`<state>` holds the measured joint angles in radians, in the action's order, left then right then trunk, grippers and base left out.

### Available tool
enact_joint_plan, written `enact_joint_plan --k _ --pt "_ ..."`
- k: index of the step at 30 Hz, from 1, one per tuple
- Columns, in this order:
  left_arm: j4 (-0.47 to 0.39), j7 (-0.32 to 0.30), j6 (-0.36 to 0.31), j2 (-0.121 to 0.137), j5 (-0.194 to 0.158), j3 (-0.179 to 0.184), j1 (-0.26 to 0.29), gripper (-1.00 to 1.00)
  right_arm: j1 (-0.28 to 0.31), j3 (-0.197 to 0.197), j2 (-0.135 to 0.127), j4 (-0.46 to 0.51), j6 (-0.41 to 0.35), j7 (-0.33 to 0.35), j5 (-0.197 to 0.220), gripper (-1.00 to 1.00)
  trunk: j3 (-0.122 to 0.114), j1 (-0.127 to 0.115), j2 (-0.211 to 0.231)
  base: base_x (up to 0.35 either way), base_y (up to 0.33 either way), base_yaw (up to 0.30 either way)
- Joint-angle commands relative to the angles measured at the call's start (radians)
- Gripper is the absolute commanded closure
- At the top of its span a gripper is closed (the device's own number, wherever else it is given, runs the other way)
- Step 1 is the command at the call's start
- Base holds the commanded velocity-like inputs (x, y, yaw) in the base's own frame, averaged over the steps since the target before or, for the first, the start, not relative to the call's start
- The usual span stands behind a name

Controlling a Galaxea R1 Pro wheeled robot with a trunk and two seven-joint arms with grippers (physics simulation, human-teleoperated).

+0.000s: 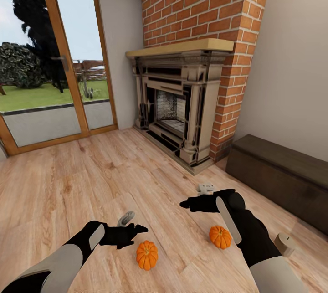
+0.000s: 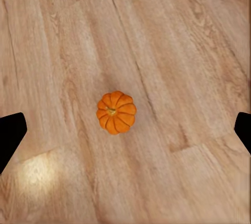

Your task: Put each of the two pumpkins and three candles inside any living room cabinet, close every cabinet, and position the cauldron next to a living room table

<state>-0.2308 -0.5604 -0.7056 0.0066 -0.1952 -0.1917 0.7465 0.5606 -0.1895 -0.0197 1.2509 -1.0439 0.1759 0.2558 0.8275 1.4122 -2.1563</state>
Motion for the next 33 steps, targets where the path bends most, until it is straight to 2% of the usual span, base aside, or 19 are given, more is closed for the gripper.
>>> enact_joint_plan --k 1,10,33 --pt "-0.001 0.004 -0.007 0.002 -0.006 -0.002 0.0 -1.0 0.001 -0.002 -0.003 0.001 -0.003 0.003 -0.001 -1.0 0.004 0.004 -0.008 0.0 0.0 0.0" --pt "-0.005 0.005 -0.006 0.005 -0.007 -0.002 0.001 -1.0 -0.001 -0.006 -0.023 0.001 -0.003 0.004 0.0 -1.0 0.032 0.038 -0.071 0.0 0.0 0.0" --pt "-0.008 0.007 -0.005 0.007 -0.006 -0.002 0.001 -1.0 -0.001 -0.009 -0.023 0.001 -0.003 0.004 0.0 -1.0 0.104 0.126 -0.232 0.0 0.0 0.0"
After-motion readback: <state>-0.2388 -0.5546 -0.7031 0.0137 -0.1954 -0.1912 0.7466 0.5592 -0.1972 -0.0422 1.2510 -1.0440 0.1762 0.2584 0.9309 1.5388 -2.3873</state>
